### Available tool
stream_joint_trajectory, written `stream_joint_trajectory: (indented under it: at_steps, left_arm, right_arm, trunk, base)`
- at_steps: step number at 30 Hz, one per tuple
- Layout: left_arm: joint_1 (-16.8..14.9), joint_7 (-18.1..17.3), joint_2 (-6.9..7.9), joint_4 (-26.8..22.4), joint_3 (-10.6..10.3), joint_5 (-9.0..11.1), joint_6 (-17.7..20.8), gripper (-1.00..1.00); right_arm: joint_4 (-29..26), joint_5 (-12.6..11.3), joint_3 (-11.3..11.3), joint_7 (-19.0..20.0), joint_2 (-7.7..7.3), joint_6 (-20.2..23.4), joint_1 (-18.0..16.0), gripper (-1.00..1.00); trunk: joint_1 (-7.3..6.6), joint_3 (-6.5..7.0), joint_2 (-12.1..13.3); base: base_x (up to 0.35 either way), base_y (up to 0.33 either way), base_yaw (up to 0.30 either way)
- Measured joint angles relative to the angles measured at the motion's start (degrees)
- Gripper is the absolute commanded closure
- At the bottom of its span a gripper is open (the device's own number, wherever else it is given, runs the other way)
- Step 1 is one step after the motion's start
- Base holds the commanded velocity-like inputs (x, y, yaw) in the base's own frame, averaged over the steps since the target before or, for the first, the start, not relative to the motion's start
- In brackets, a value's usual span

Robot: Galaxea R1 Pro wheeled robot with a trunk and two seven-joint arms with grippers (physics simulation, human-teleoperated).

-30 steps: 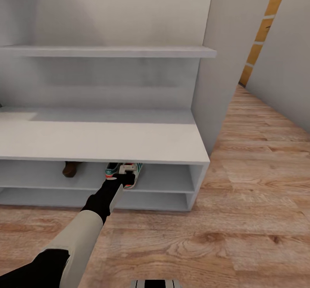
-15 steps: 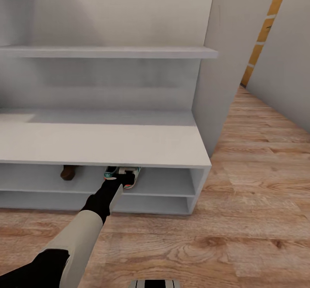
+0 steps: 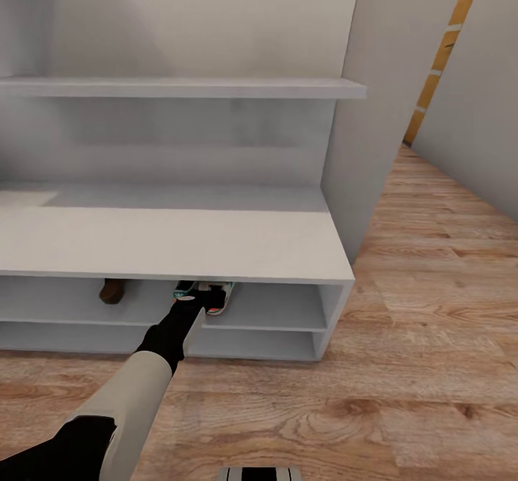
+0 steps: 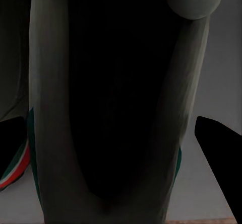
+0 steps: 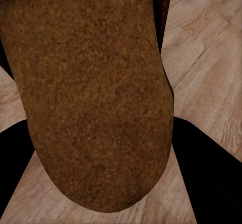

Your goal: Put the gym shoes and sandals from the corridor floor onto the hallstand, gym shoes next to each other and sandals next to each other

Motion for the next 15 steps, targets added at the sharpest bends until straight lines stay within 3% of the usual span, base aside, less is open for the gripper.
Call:
stream_joint_trajectory:
  at_steps: [2,3,15]
  left_arm:
    - [0.0,-0.01,0.0,0.02,-0.01,0.01,-0.01,1.0]
    - [0.0,-0.01,-0.02,0.06,-0.01,0.01,-0.01,-1.0]
    - [0.0,-0.01,0.03,0.0,0.03,0.0,-0.01,-1.0]
  right_arm:
    - [0.0,0.01,0.0,0.0,0.0,0.01,0.0,1.0]
    - [0.0,0.01,-0.01,0.0,0.0,0.0,0.0,1.0]
    - [0.0,0.01,-0.01,0.0,0.0,0.0,0.0,1.0]
  trunk:
    - [0.0,0.0,0.0]
    - [0.0,0.0,0.0]
    - [0.0,0.0,0.0]
  base:
    - [0.003,0.0,0.0]
    - [0.001,0.0,0.0]
    - [0.0,0.0,0.0]
